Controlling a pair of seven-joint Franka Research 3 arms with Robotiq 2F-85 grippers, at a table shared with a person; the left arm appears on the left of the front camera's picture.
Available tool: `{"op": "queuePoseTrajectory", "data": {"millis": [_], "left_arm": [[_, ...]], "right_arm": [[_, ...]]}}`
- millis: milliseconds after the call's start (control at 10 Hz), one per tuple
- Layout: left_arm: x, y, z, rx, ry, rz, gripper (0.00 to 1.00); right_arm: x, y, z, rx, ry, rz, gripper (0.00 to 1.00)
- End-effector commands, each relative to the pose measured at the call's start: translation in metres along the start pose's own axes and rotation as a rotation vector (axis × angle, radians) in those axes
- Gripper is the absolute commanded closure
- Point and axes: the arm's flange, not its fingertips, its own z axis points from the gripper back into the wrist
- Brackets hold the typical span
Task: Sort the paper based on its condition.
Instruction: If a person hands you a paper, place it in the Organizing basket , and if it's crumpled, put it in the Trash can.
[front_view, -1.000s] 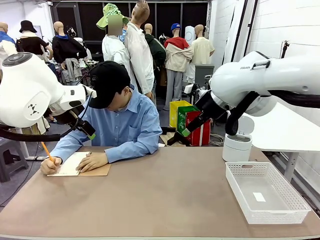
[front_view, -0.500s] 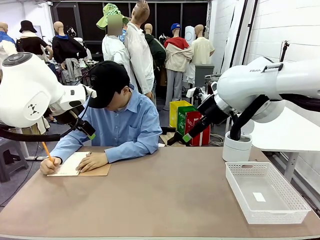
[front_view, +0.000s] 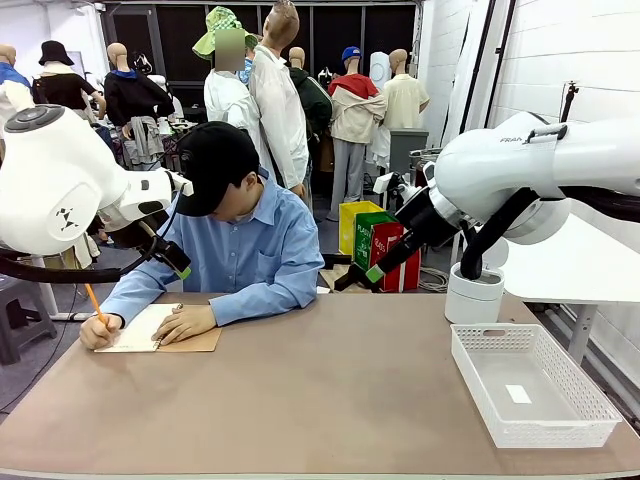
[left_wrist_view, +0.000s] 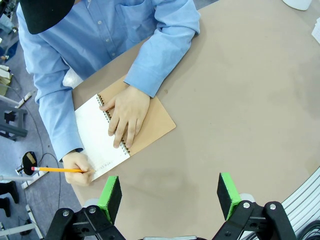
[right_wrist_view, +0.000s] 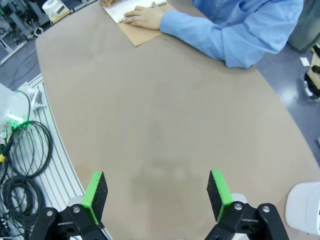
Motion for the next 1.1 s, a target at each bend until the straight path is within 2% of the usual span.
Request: {"op": "queuePoseTrajectory", "data": {"millis": [0,1000], "left_arm": [[0.0,0.0005,0.0003,-0.002,-0.001,0.002,0.0],[0.0,0.0005,0.0003,-0.002,-0.001,0.002,0.0]], "right_arm": [[0.0016,0.0003,0.0001,-0.011,0.007,-0.006,0.0],[0.0016,0.0003,0.0001,-0.011,0.007,-0.006,0.0]]}}
